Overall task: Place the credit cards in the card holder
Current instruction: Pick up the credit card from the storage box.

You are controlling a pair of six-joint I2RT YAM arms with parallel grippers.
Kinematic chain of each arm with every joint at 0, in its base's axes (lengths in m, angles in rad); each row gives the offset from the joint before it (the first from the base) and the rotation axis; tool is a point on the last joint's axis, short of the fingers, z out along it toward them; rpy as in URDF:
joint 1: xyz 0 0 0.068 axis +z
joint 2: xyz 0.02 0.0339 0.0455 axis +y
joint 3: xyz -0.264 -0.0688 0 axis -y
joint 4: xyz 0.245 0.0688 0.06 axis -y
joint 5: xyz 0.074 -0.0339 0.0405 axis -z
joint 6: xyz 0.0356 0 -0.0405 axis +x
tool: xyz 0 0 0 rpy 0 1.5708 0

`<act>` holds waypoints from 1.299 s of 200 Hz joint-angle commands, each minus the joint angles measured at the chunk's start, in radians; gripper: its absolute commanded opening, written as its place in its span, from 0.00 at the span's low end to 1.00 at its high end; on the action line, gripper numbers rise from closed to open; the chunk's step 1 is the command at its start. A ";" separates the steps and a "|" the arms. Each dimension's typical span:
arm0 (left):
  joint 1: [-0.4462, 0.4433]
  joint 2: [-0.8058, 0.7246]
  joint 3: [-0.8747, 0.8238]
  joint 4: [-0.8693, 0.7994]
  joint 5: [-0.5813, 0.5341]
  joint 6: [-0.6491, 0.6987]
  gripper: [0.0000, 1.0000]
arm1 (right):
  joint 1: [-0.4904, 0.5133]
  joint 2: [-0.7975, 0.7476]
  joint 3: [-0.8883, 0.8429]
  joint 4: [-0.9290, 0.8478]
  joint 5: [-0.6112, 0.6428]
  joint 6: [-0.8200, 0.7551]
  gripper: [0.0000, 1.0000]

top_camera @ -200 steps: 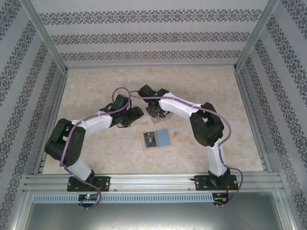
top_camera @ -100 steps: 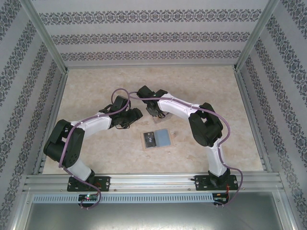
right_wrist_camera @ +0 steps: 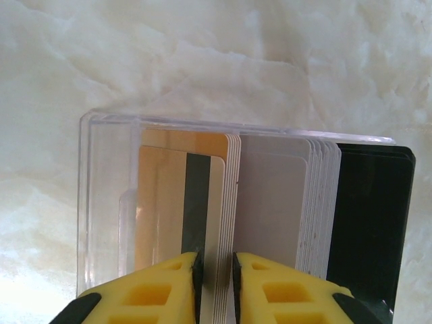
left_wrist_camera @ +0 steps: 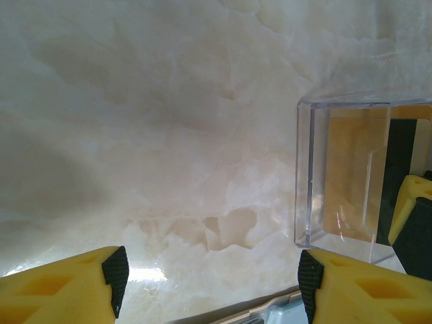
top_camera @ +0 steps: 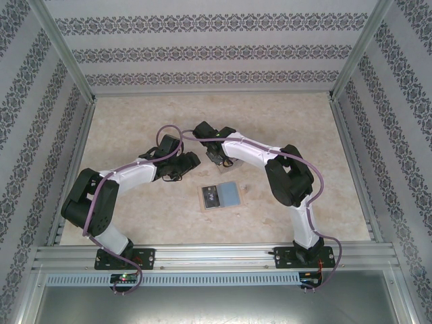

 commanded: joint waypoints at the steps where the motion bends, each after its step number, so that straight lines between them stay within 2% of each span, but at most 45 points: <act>1: 0.009 -0.022 -0.011 0.006 -0.007 0.007 0.69 | 0.008 -0.043 -0.006 -0.011 0.002 0.003 0.23; 30: 0.009 -0.022 -0.009 0.003 -0.009 0.007 0.69 | -0.003 -0.029 0.000 -0.005 -0.050 0.001 0.28; 58: 0.011 -0.028 -0.015 0.006 -0.014 0.003 0.69 | 0.003 0.014 0.015 -0.025 -0.063 -0.013 0.29; 104: 0.014 -0.034 -0.027 0.009 -0.016 -0.002 0.69 | 0.028 0.038 0.010 -0.017 0.137 -0.037 0.31; 123: 0.014 -0.031 -0.022 0.009 -0.013 -0.001 0.69 | 0.031 0.029 0.002 0.002 0.176 -0.060 0.30; 167: 0.015 -0.027 -0.020 0.008 -0.011 0.002 0.69 | 0.030 0.004 -0.011 0.034 0.202 -0.084 0.24; 212: 0.016 -0.027 -0.024 0.008 -0.006 0.002 0.69 | 0.024 -0.001 -0.010 0.021 0.165 -0.068 0.13; 228: 0.017 -0.027 -0.027 0.006 -0.004 0.004 0.69 | 0.018 -0.003 -0.010 0.016 0.153 -0.055 0.12; 260: 0.017 -0.025 -0.027 0.004 -0.004 0.008 0.69 | 0.014 -0.017 -0.017 0.016 0.144 -0.046 0.00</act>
